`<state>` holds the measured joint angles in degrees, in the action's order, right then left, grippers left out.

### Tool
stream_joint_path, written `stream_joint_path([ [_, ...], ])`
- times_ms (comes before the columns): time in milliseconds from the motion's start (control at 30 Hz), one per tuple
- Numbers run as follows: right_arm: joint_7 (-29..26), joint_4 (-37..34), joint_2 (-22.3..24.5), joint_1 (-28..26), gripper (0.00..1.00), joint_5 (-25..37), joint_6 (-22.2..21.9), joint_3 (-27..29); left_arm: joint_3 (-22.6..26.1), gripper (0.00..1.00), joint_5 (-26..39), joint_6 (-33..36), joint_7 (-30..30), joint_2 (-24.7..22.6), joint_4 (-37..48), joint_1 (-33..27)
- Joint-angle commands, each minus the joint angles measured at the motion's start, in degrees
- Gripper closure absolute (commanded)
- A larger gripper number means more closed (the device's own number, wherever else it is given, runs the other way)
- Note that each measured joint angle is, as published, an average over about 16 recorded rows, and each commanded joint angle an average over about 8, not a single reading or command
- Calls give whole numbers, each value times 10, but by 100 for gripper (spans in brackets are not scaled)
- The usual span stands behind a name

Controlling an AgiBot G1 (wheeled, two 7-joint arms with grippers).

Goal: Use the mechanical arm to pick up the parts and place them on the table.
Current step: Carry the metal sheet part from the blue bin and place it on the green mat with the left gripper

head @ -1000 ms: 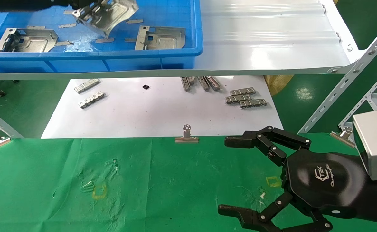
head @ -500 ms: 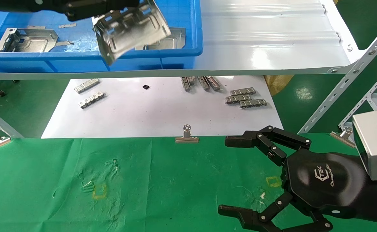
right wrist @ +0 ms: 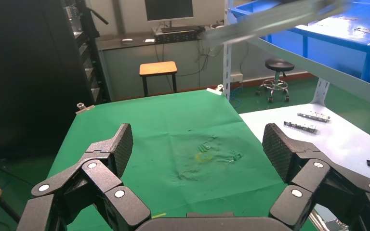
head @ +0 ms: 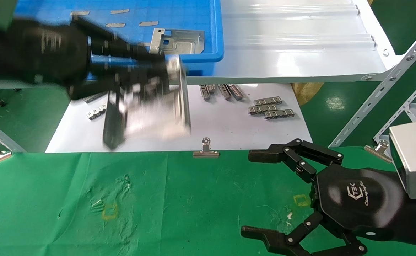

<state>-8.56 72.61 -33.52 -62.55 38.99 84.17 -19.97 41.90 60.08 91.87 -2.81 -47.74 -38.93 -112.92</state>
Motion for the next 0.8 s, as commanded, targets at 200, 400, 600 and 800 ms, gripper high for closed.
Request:
stream_joint_path([
  [200, 0, 0, 0, 0, 0, 0, 0, 0, 82, 100, -23, -13, -65, 62, -101, 48],
  [400, 0, 0, 0, 0, 0, 0, 0, 0, 113, 100, 34, -69, -189, 67, -86, 104],
  [600, 0, 0, 0, 0, 0, 0, 0, 0, 118, 100, 48, -138, -247, 65, -68, 172],
  [800, 0, 0, 0, 0, 0, 0, 0, 0, 121, 59, 52, -171, -273, 68, -63, 214],
])
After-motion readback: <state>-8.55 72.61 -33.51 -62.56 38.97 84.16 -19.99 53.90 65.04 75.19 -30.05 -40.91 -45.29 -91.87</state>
